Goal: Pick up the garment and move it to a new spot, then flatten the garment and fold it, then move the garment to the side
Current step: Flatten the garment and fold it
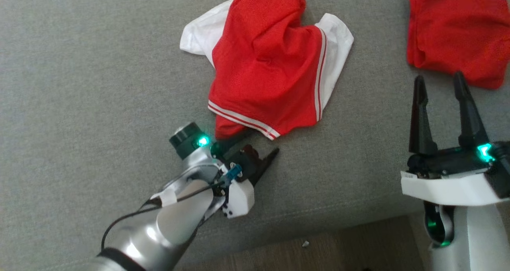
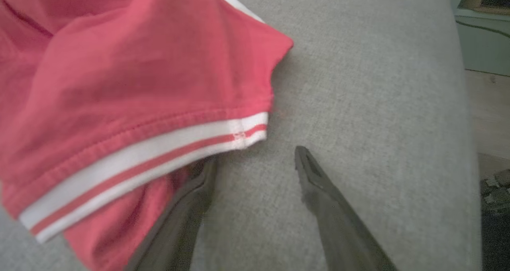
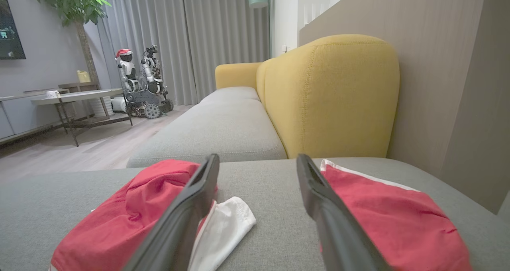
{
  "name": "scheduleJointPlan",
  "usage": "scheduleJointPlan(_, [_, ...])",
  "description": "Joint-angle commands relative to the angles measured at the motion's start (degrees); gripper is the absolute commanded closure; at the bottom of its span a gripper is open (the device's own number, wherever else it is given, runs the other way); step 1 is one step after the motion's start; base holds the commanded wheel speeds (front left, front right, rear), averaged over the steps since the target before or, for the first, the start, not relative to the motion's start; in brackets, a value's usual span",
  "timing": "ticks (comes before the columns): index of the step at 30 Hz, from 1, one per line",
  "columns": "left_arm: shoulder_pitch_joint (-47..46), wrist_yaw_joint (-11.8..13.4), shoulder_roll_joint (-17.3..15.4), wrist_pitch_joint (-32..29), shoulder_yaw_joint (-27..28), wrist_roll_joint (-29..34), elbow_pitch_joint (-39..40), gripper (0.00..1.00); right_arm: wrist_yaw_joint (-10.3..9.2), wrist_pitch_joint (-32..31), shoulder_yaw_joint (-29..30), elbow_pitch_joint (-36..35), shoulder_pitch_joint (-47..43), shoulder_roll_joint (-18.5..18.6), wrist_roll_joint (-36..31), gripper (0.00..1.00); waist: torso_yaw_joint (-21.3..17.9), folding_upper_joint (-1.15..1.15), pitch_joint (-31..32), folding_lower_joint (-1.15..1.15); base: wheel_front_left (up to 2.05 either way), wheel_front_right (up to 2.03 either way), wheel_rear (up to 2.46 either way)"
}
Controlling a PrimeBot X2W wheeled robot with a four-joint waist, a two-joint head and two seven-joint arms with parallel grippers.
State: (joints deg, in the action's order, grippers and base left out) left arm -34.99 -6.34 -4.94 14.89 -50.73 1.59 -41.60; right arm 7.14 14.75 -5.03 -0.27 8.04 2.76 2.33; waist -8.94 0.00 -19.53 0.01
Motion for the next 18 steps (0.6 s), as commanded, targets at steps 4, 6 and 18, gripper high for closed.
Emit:
scheduleJointPlan(4, [-4.2,1.4,-0.1,0.1,1.7,0.3,-1.5,0.02,0.35,0.3,-1.5,-2.4,1.7,0.1,0.7,0.0,-0.4,0.0,-0.4,-0.01,0.0,0.0,0.0])
scheduleJointPlan(6, [-4.9,2.1,0.1,0.1,1.7,0.1,-1.5,0.53,0.35,0.3,-1.6,-2.3,1.9,0.1,1.0,0.0,-0.5,0.0,-0.2,-0.01,0.0,0.0,0.0])
scheduleJointPlan(18, [-5.1,2.2,0.3,0.1,1.1,-2.1,8.4,1.0,0.35,0.3,-1.5,-1.4,1.9,0.1,3.6,0.0,-1.6,0.0,1.8,-0.01,0.0,0.0,0.0])
